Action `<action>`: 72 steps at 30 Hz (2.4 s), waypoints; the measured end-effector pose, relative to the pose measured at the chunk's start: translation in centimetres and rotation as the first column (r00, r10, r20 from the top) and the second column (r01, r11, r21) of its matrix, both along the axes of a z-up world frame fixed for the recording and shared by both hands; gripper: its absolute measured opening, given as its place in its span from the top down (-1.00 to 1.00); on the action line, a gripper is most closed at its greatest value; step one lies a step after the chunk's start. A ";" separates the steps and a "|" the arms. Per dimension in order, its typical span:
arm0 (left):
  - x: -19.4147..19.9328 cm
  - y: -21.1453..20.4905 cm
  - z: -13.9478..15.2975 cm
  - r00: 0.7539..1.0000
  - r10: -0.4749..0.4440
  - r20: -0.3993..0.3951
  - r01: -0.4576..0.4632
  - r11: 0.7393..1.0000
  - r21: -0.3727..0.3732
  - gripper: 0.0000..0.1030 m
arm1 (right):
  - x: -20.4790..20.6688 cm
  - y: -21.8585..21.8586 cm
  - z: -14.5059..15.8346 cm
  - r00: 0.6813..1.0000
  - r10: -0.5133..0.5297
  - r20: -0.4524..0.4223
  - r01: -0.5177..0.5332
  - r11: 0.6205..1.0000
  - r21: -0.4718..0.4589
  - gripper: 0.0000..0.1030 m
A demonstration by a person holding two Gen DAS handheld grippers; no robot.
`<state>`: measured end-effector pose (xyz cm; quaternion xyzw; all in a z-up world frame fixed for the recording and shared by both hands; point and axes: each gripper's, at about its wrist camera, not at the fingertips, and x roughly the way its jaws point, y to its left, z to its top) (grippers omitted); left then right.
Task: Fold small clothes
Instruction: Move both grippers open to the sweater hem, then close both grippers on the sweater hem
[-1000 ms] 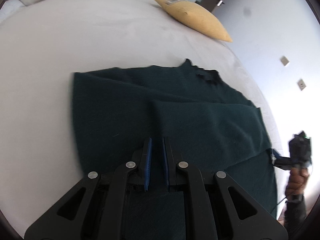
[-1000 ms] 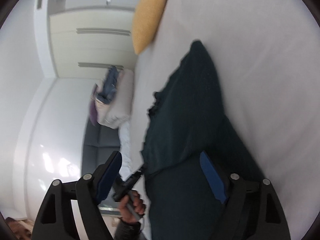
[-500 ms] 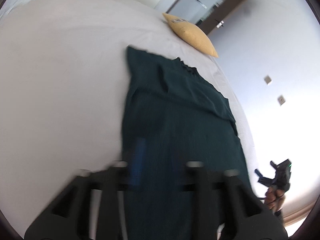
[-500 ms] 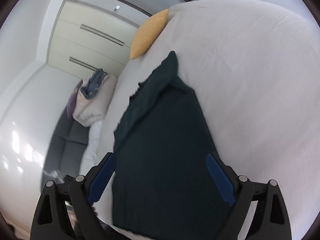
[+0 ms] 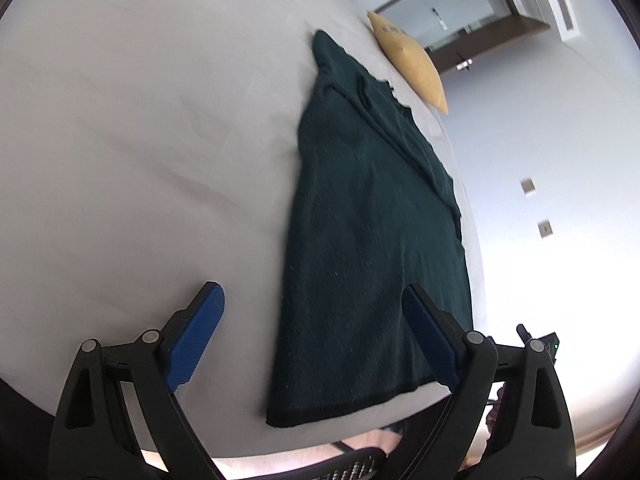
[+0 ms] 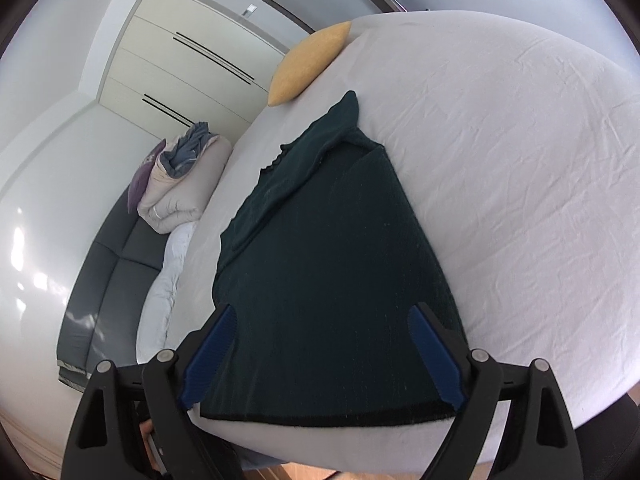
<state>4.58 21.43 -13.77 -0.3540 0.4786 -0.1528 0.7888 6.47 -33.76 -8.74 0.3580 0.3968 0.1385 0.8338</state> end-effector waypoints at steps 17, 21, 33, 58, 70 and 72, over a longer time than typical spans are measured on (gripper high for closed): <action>0.0 -2.0 -1.3 0.980 -0.176 -0.089 0.175 0.984 -0.016 -0.36 | -1.5 -0.6 -1.2 0.999 0.017 -0.036 -0.016 0.999 0.029 -0.67; 0.8 -1.9 -2.0 0.971 -0.214 -0.106 0.205 0.975 -0.085 -0.31 | -1.3 -1.2 -1.4 0.997 0.023 -0.074 -0.022 1.000 0.006 -0.65; 0.6 -1.7 -3.6 0.966 -0.219 -0.133 0.199 0.968 -0.153 0.51 | -1.5 -4.6 -3.3 0.979 0.028 -0.200 -0.023 0.999 0.029 -0.56; -0.9 -0.8 -3.5 0.971 -0.206 -0.121 0.188 0.972 -0.140 0.90 | -0.5 -2.1 -6.0 0.941 0.182 -0.285 -0.165 0.983 0.081 0.77; -1.2 0.1 -1.1 0.986 -0.160 -0.036 0.149 0.968 -0.199 0.91 | 0.0 -1.6 -2.3 0.971 0.173 -0.163 -0.161 0.983 0.084 0.84; -1.0 0.3 -0.2 0.988 -0.154 -0.012 0.148 0.967 -0.206 0.91 | 0.3 -1.5 -1.5 0.975 0.175 -0.139 -0.162 0.981 0.103 0.84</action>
